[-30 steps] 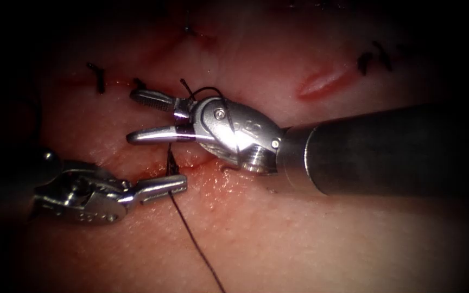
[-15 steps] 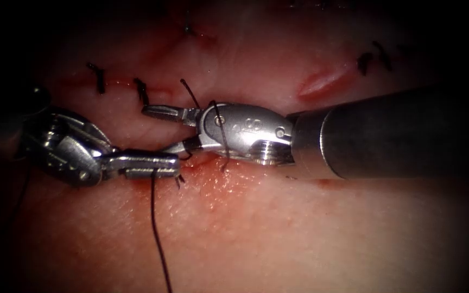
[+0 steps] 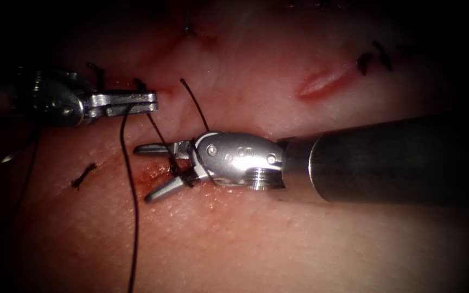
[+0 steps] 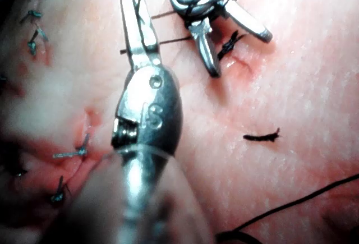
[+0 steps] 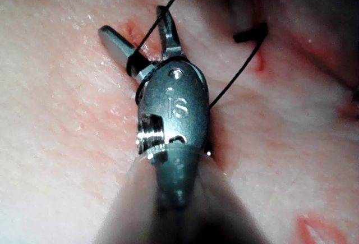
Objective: Wound Closure
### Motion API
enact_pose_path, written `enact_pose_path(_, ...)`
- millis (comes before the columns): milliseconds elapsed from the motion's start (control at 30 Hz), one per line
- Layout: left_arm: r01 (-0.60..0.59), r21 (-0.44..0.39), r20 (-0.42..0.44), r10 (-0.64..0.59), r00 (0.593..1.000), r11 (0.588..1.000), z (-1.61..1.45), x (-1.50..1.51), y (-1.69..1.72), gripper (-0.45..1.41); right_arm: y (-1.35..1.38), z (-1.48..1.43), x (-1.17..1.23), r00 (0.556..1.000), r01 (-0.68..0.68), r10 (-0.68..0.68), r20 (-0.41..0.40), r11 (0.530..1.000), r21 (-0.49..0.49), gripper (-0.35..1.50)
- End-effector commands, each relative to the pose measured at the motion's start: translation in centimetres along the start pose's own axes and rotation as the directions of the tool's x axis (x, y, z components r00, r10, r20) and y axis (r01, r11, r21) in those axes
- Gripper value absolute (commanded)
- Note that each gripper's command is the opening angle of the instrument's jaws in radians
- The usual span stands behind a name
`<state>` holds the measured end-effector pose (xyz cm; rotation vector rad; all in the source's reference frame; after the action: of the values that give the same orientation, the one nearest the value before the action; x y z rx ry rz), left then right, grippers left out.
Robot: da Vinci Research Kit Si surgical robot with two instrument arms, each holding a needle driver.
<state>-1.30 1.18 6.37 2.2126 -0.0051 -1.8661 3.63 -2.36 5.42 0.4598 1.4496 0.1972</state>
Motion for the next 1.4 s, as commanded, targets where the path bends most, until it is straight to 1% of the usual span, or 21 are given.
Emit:
enact_pose_path(33, 0.001, -0.01, -0.006, -0.001, 1.0, 1.0, 0.03, -0.11, -0.04, -0.45, 0.03, 0.08, -0.02, 1.0, -0.008, 0.008, -0.02, 1.0, 0.011, 0.99)
enact_pose_path(100, 0.006, -0.033, -0.017, -0.007, 1.0, 0.999, 0.02, -0.21, -0.03, -0.45, 0.02, 0.06, -0.01, 0.998, -0.028, 0.03, -0.063, 0.999, 0.034, 0.99)
enact_pose_path(167, 0.015, -0.055, -0.032, -0.017, 0.999, 0.998, -0.03, -0.44, 0.0, -0.45, 0.02, 0.01, -0.01, 0.987, -0.059, 0.067, -0.148, 0.997, 0.059, 0.96)
enact_pose_path(233, 0.015, -0.066, -0.038, -0.018, 0.999, 0.998, -0.06, -0.57, 0.03, -0.45, 0.01, -0.01, -0.01, 0.979, -0.075, 0.087, -0.182, 0.995, 0.073, 0.94)
enact_pose_path(267, 0.011, -0.073, -0.041, -0.014, 0.999, 0.997, -0.09, -0.68, 0.05, -0.45, 0.01, -0.04, -0.01, 0.97, -0.084, 0.102, -0.222, 0.992, 0.091, 0.93)
enact_pose_path(367, 0.015, -0.07, -0.019, -0.016, 1.0, 0.997, -0.16, -0.86, 0.09, -0.45, 0.02, -0.08, -0.01, 0.952, -0.102, 0.13, -0.277, 0.989, 0.111, 0.89)
enact_pose_path(500, 0.009, -0.065, 0.012, -0.009, 1.0, 0.998, -0.26, -1.04, 0.17, -0.45, 0.03, -0.16, -0.01, 0.932, -0.123, 0.152, -0.33, 0.987, 0.106, 0.89)
enact_pose_path(567, -0.002, -0.061, 0.04, 0.005, 0.999, 0.998, -0.34, -1.11, 0.27, -0.45, 0.04, -0.25, 0.0, 0.913, -0.133, 0.158, -0.376, 0.987, 0.09, 0.89)
enact_pose_path(633, -0.002, -0.066, 0.042, 0.005, 0.999, 0.998, -0.37, -1.1, 0.37, -0.45, 0.04, -0.34, 0.0, 0.902, -0.14, 0.159, -0.4, 0.987, 0.076, 0.89)
enact_pose_path(733, -0.003, -0.065, 0.05, 0.007, 0.999, 0.998, -0.36, -1.0, 0.51, -0.45, 0.05, -0.46, 0.01, 0.89, -0.158, 0.161, -0.427, 0.987, 0.042, 0.88)
enact_pose_path(867, -0.002, -0.062, 0.054, 0.006, 0.999, 0.998, -0.29, -0.91, 0.57, -0.45, 0.07, -0.53, 0.01, 0.881, -0.173, 0.161, -0.445, 0.985, 0.014, 0.86)
enact_pose_path(1000, 0.004, -0.068, 0.063, 0.0, 0.998, 0.998, -0.22, -0.8, 0.67, -0.45, 0.12, -0.64, 0.03, 0.873, -0.206, 0.156, -0.462, 0.977, -0.059, 0.84)
enact_pose_path(1033, 0.004, -0.075, 0.07, 0.002, 0.998, 0.997, -0.18, -0.77, 0.71, -0.45, 0.14, -0.69, 0.05, 0.871, -0.226, 0.152, -0.467, 0.968, -0.107, 0.84)
enact_pose_path(1067, -0.002, -0.081, 0.084, 0.009, 0.996, 0.997, -0.15, -0.75, 0.75, -0.45, 0.16, -0.72, 0.06, 0.869, -0.242, 0.153, -0.47, 0.961, -0.136, 0.84)
enact_pose_path(1233, -0.027, -0.098, 0.147, 0.041, 0.988, 0.995, 0.0, -0.71, 0.9, -0.45, 0.22, -0.82, 0.1, 0.85, -0.352, 0.215, -0.481, 0.911, -0.215, 0.84)
enact_pose_path(1267, -0.039, -0.106, 0.181, 0.057, 0.982, 0.994, 0.08, -0.71, 0.96, -0.45, 0.23, -0.84, 0.12, 0.842, -0.386, 0.23, -0.487, 0.889, -0.247, 0.84)
enact_pose_path(1400, -0.055, -0.116, 0.225, 0.08, 0.971, 0.992, 0.25, -0.7, 1.05, -0.45, 0.26, -0.86, 0.15, 0.837, -0.422, 0.233, -0.495, 0.851, -0.314, 0.84)
